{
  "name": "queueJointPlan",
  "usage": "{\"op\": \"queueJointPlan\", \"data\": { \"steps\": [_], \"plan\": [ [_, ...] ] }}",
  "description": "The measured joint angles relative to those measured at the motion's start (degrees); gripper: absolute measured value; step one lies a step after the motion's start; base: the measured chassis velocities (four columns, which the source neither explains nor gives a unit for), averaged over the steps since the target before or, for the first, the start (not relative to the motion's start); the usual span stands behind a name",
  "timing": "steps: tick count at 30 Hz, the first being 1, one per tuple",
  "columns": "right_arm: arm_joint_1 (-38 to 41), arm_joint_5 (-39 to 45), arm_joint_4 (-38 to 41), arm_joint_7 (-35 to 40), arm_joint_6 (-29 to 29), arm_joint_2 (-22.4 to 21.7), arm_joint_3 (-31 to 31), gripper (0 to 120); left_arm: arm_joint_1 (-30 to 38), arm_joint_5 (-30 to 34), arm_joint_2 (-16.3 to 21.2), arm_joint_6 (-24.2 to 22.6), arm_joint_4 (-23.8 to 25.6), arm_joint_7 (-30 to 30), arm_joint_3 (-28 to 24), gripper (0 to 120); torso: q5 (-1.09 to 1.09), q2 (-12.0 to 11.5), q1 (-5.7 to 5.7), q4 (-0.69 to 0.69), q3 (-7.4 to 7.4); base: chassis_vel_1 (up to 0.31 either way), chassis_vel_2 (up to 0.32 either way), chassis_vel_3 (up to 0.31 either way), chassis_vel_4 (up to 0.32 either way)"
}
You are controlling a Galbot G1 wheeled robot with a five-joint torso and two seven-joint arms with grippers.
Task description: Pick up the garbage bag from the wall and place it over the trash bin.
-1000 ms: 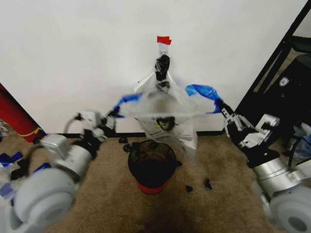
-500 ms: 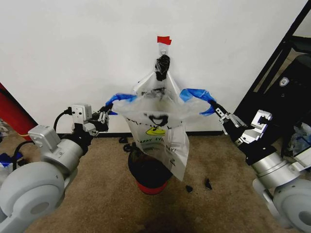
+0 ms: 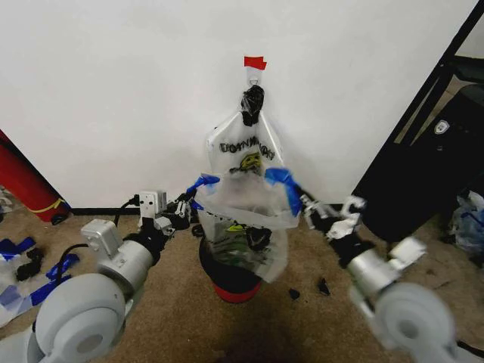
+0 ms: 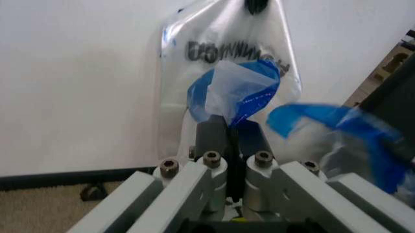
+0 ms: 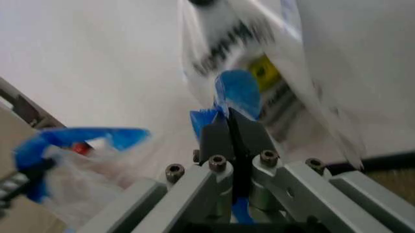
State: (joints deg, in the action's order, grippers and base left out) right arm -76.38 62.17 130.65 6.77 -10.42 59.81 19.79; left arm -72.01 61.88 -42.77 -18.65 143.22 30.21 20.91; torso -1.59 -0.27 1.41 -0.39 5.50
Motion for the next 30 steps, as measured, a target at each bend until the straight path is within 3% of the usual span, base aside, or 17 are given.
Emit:
{"op": "queueJointPlan", "data": {
  "steps": [7, 10, 16, 30],
  "plan": [
    [-0.12, -2.65, -4.79, 0.02, 0.84, 1.52, -3.06, 0, -3.33, -3.48, -3.76, 1.15, -2.12, -0.51, -1.38, 0, 0.0, 0.0, 0.0, -0.01, 0.0, 0.0, 0.0, 0.0, 0.0],
    [-2.21, -4.7, -7.45, -1.18, 2.24, 2.01, -3.76, 0, -4.63, -8.37, -7.09, 3.04, -6.85, -1.83, -3.12, 0, 0.0, 0.0, 0.0, -0.02, 0.0, 0.0, 0.0, 0.0, 0.0],
    [-4.16, -8.37, -9.38, -1.87, 3.53, 3.46, -4.82, 0, -7.27, -11.65, -9.89, 3.96, -10.57, -1.75, -4.41, 0, 0.0, 0.0, 0.0, -0.01, -0.01, 0.0, 0.0, 0.0, 0.0],
    [-13.9, -15.9, -7.22, 0.09, 5.07, 7.0, 0.09, 0, -17.06, -19.22, -14.52, 4.17, -10.81, -1.65, -5.4, 0, 0.0, 0.0, 0.0, -0.02, -0.01, 0.0, 0.0, 0.0, 0.0]
  ]
}}
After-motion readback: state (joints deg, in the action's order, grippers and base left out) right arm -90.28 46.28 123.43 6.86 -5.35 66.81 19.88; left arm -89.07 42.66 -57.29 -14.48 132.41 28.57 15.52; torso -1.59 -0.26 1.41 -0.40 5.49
